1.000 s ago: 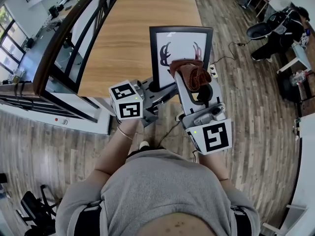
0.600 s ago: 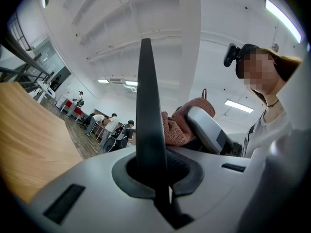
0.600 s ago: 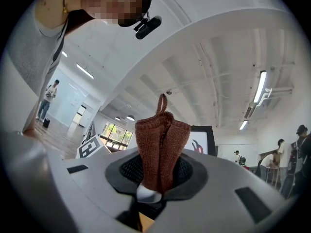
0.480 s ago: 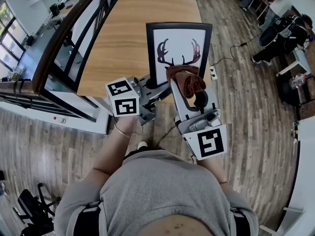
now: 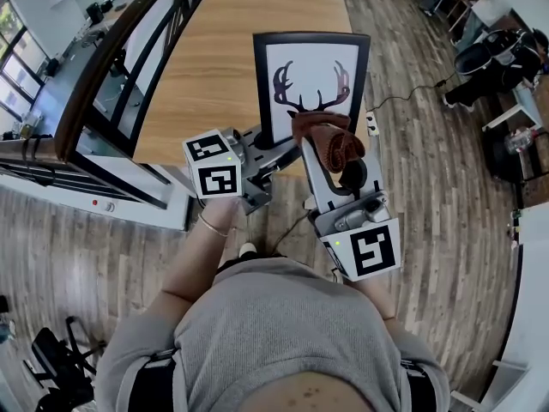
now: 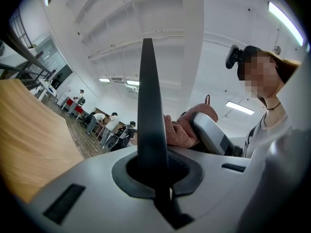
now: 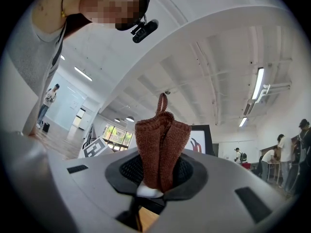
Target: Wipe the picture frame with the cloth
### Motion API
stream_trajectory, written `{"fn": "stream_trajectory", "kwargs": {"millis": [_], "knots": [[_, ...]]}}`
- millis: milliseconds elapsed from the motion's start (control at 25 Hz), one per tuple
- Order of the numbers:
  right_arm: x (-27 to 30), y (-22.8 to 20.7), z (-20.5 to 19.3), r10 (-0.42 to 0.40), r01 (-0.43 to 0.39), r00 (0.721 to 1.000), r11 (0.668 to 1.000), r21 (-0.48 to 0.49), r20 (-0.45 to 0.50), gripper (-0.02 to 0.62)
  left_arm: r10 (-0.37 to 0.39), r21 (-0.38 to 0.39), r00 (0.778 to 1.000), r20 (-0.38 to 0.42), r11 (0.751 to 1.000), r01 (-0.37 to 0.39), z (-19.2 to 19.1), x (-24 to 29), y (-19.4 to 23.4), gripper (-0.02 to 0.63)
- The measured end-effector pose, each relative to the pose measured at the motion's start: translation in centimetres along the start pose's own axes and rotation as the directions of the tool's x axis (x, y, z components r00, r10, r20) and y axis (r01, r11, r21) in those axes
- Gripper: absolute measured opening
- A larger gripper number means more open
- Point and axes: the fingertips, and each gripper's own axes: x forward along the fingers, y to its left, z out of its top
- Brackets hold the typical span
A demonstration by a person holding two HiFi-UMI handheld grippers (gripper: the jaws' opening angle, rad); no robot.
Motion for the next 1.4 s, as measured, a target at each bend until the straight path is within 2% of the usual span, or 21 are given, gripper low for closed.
{"fn": "stream_trajectory", "kwargs": {"millis": [160, 560, 680, 1000, 1160, 1240, 1400], "knots": [[-0.7, 0.1, -0.8, 0.021, -0.02, 1.0, 1.0, 0.023, -0.016, 0.097, 0.036, -0.027, 0.999, -0.019, 0.999, -0.036, -0.6, 0.0, 0.9, 0.023], [-1.4, 0.9, -2.2, 0.07, -0.07, 0.998, 0.997, 0.037, -0.006, 0.097, 0.045, -0.104, 0.996, 0.077, 0.994, -0.037, 0.9, -0.8, 1.9, 0.023], [-1.4, 0.9, -2.5, 0.064, -0.063, 0.998, 0.996, 0.065, -0.019, 0.097, 0.047, -0.103, 0.995, 0.085, 0.994, -0.039, 1.2, -1.0, 1.9, 0.023], [-2.4, 1.5, -4.4, 0.1, -0.096, 0.993, 0.994, 0.048, -0.069, 0.097, 0.036, -0.123, 0.992, 0.117, 0.992, -0.021, 1.1, -1.0, 1.5, 0.022], [-2.9, 1.9, -5.5, 0.085, -0.081, 0.992, 0.996, 0.045, -0.097, 0.097, 0.057, -0.084, 0.996, 0.073, 0.995, -0.051, 0.3, -0.9, 1.3, 0.022], [-3.0, 1.8, -5.2, 0.064, -0.059, 0.993, 0.997, 0.055, -0.096, 0.097, 0.056, -0.092, 0.996, 0.075, 0.995, -0.049, 0.3, -1.1, 1.1, 0.023], [-5.0, -0.1, -4.5, 0.075, -0.067, 0.992, 0.994, 0.085, -0.104, 0.097, 0.055, -0.111, 0.995, 0.078, 0.993, -0.046, -0.1, -0.5, 1.2, 0.021]]}}
